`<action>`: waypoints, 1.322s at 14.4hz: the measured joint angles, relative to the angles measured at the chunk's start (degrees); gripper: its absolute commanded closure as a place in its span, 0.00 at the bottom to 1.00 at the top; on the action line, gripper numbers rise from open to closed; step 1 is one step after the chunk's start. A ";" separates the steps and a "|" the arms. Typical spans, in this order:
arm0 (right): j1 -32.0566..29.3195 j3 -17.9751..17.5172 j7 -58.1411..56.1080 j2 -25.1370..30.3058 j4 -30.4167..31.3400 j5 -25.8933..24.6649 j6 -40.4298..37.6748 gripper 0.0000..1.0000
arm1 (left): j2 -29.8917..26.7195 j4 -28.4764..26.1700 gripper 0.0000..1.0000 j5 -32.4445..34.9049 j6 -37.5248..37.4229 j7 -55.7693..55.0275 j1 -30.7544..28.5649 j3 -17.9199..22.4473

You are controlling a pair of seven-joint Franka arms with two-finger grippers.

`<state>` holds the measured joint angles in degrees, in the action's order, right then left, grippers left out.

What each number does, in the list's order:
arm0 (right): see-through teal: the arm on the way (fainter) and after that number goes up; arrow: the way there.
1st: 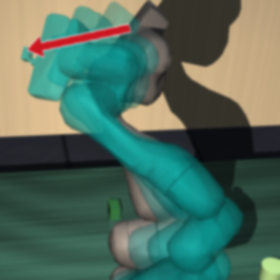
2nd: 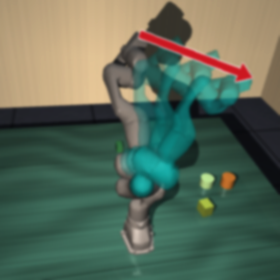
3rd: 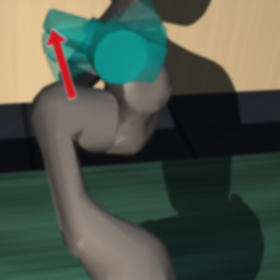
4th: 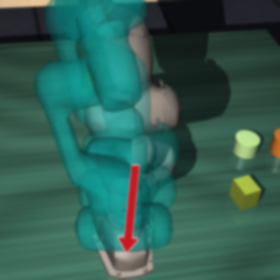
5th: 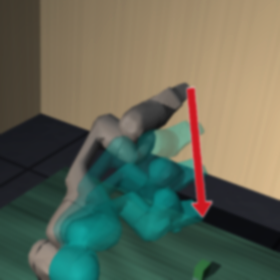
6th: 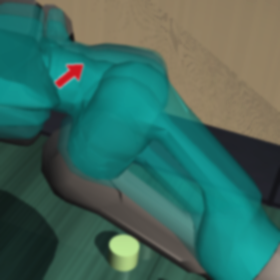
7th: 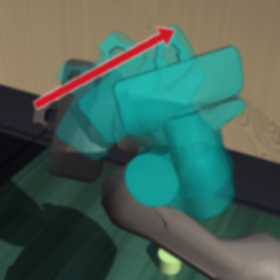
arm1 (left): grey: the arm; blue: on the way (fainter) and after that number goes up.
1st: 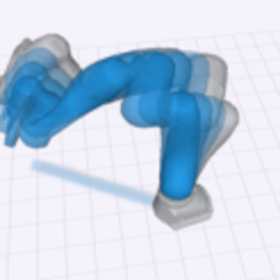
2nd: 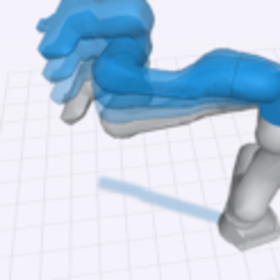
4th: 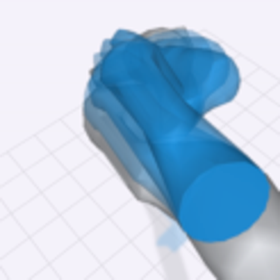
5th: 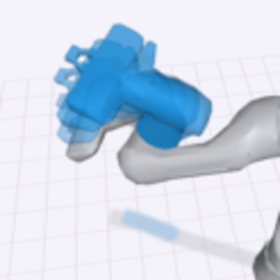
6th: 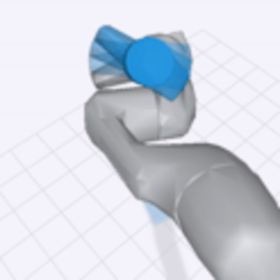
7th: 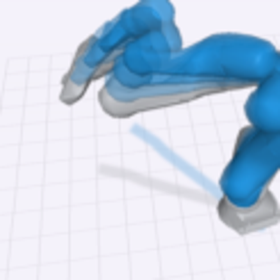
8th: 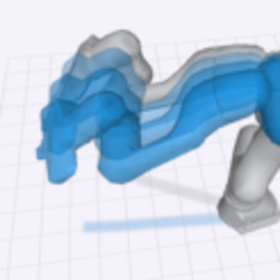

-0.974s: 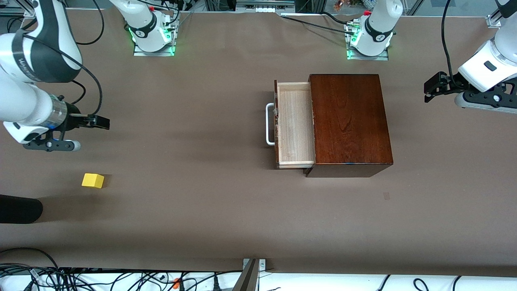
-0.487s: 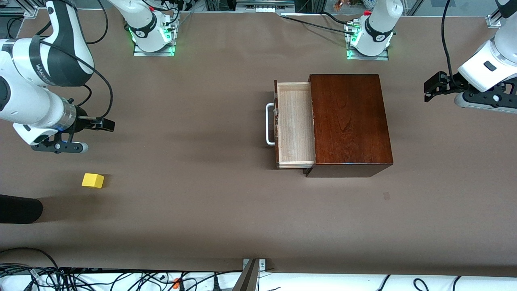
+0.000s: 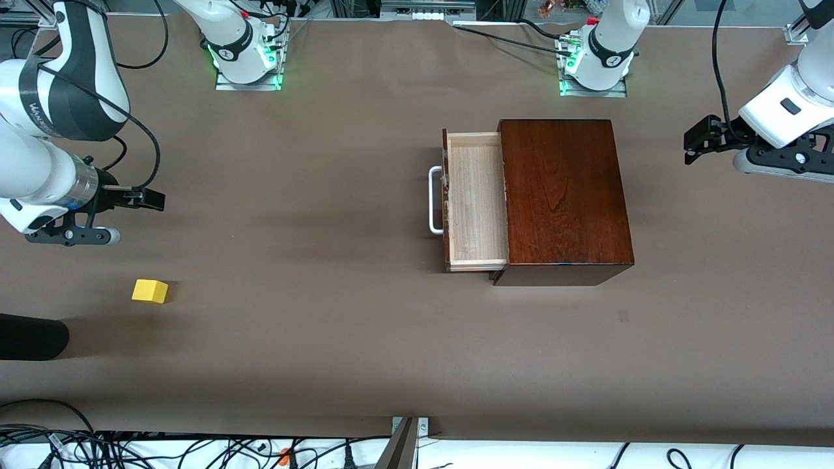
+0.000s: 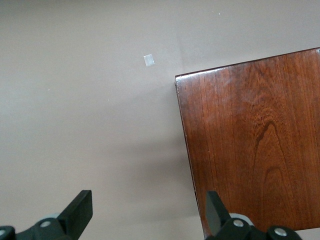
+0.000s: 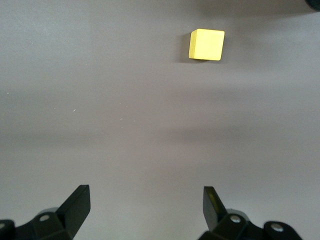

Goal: Open drawer, take yellow block, close drawer
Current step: 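Raise the right gripper away from the yellow cube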

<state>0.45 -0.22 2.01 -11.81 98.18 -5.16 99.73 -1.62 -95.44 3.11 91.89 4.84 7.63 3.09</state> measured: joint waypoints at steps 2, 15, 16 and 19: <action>0.00 0.05 -2.10 0.08 0.00 0.00 0.00 0.00 | 0.00 0.03 0.00 0.00 0.00 0.05 0.04 0.00; 0.04 0.78 -3.45 0.28 -0.29 0.00 1.62 0.00 | 0.33 0.05 0.00 0.00 0.00 0.05 -0.01 0.05; 0.05 0.78 -3.45 -0.27 -0.28 0.00 1.62 0.00 | 0.38 0.05 0.00 0.00 0.00 0.05 -0.01 0.05; 0.04 0.80 -3.45 -1.88 -0.28 0.37 1.63 0.00 | 0.51 0.06 0.00 -0.06 -0.25 0.14 0.22 -0.10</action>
<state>0.49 0.58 -1.44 -13.69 97.90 -4.79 101.37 -1.11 -95.37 3.04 91.64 4.98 7.85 2.98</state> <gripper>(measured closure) 0.000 0.000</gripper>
